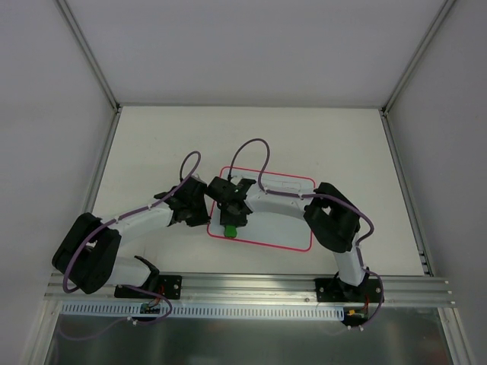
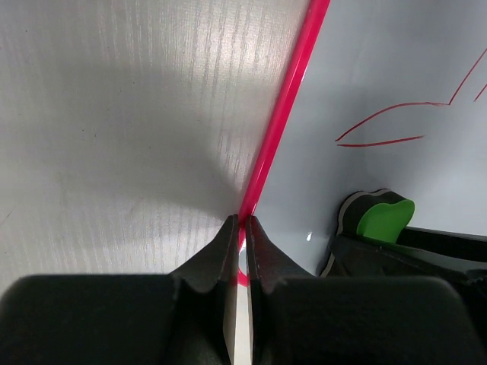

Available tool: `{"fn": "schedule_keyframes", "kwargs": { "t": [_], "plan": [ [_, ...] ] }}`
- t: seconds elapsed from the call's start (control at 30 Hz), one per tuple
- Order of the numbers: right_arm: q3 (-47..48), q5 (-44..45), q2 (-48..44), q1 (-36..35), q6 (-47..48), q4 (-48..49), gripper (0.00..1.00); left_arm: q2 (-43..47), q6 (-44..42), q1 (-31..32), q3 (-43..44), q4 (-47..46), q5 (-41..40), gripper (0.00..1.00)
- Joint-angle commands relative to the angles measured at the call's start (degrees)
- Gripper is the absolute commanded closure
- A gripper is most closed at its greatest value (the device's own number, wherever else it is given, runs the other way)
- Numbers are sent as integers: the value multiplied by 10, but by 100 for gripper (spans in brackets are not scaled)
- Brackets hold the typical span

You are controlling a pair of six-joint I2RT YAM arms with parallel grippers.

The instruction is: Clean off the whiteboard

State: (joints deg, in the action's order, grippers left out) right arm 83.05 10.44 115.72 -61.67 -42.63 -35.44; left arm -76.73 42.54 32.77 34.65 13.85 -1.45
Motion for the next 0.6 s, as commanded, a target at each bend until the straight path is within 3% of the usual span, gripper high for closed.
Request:
{"fn": "schedule_keyframes", "kwargs": {
  "t": [0.0,0.1,0.33,0.57],
  "plan": [
    [-22,56,26,21,-42,-17,100,-2,-5,0,-31,63,-4,100],
    [-38,97,13,47,-42,-80,100,4,-3,-1,-35,63,-5,100],
    [-132,128,-42,134,-27,-89,100,11,-5,-2,-41,64,-1,100],
    [-101,136,-39,188,41,-89,100,16,-9,-2,-44,63,2,100]
  ]
}}
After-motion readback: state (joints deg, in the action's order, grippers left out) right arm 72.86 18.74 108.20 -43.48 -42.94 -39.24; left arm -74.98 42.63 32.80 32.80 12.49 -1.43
